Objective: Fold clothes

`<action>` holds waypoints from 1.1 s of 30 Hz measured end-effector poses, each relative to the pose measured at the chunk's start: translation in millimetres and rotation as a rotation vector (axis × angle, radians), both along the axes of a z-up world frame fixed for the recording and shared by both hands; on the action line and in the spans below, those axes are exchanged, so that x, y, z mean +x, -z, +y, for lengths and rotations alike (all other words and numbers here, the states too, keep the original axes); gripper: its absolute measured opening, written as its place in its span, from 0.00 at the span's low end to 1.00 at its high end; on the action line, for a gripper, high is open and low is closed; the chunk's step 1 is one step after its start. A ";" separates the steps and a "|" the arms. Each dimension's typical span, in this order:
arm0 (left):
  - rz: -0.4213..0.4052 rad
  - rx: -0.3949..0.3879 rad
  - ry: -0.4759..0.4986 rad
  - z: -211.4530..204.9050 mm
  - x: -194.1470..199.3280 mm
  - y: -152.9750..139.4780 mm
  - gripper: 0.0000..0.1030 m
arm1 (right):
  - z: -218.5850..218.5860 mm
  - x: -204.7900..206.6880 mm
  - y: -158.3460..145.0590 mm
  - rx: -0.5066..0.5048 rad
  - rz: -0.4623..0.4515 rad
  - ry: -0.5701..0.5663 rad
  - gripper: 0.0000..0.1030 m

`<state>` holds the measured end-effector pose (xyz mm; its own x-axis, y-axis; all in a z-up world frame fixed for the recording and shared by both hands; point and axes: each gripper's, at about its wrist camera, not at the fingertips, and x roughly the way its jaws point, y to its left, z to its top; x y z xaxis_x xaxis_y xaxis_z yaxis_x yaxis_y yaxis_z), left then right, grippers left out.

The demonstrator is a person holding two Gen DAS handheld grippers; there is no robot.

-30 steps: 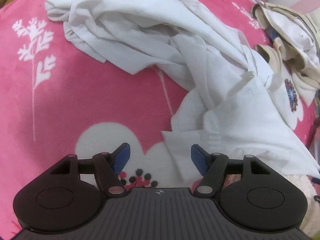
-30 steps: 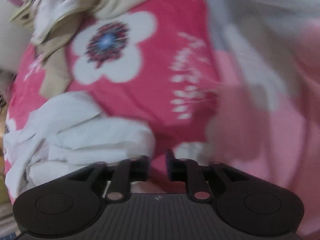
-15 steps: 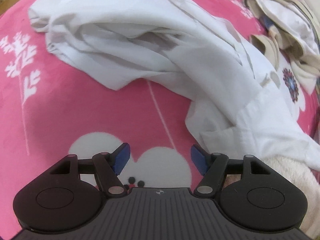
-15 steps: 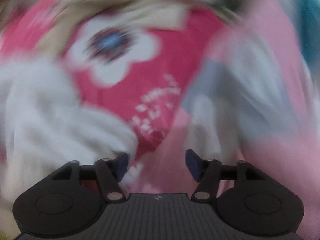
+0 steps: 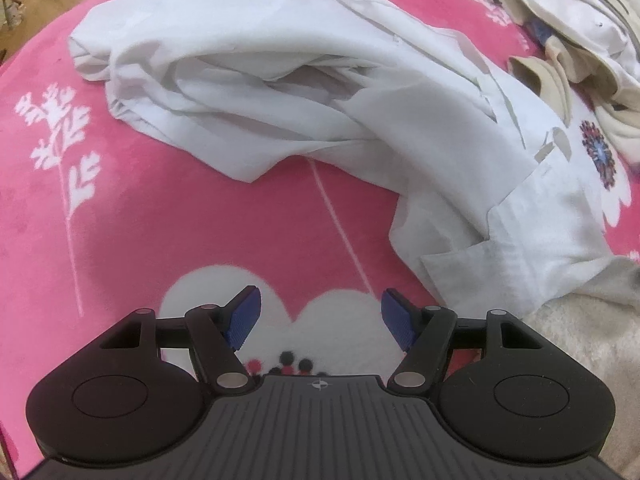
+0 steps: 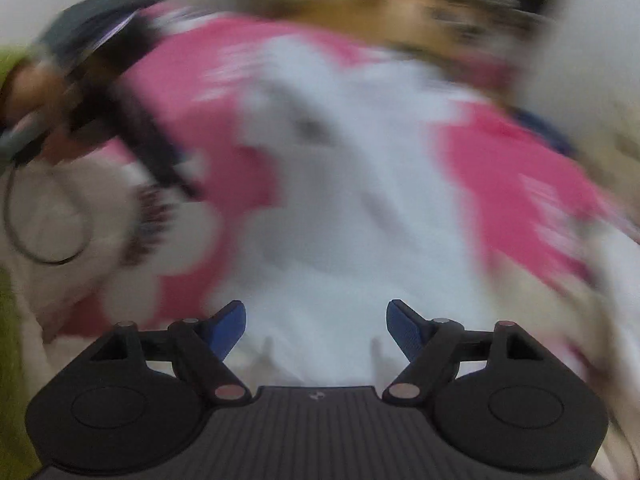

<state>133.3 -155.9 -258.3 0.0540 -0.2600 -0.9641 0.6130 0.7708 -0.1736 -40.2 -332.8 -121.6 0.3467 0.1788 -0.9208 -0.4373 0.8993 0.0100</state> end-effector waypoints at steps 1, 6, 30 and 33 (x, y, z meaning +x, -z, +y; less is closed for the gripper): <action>0.000 0.004 -0.004 1.4 -0.6 -0.2 0.65 | 12.1 13.8 19.6 0.027 0.035 -0.071 0.69; 0.025 0.033 -0.023 4.6 -4.0 5.4 0.65 | 57.5 58.6 99.1 -0.015 0.141 -0.324 0.64; 0.651 -0.406 -0.382 15.9 0.1 50.9 0.65 | -17.0 20.9 16.5 0.254 0.064 0.182 0.04; 0.763 -0.505 -0.482 15.9 -3.2 56.9 0.65 | -24.4 15.4 -0.7 0.310 0.008 0.273 0.04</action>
<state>130.1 -140.0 -315.3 -0.3201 -0.7564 -0.5704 -0.1503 0.6350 -0.7578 -24.7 -357.2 -120.8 0.4124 0.3505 -0.8409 -0.1819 0.9361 0.3010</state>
